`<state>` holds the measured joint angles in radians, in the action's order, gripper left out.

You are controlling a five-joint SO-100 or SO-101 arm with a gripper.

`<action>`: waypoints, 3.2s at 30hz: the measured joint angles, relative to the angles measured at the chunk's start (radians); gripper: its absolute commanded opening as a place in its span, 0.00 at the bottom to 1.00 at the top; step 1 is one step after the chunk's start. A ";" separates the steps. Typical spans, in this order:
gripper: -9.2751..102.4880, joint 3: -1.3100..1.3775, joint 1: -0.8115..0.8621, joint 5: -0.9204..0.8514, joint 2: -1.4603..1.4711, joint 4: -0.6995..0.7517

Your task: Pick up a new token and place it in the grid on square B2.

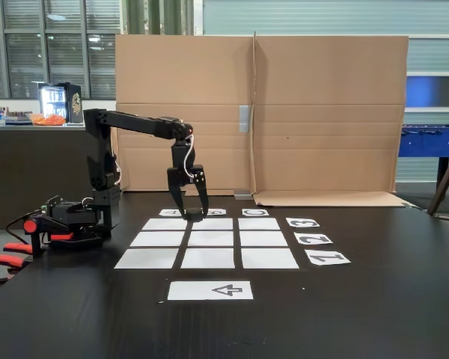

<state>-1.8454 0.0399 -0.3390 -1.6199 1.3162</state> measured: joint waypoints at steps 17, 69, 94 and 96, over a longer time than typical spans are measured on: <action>0.16 0.000 -0.080 0.000 0.169 -0.114; 0.38 0.132 -0.103 -0.025 0.337 -0.133; 0.44 0.054 -0.115 -0.034 0.202 -0.089; 0.44 0.048 -0.115 -0.034 0.169 -0.071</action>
<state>-1.7978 -0.0752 -0.3728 -1.4511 1.2456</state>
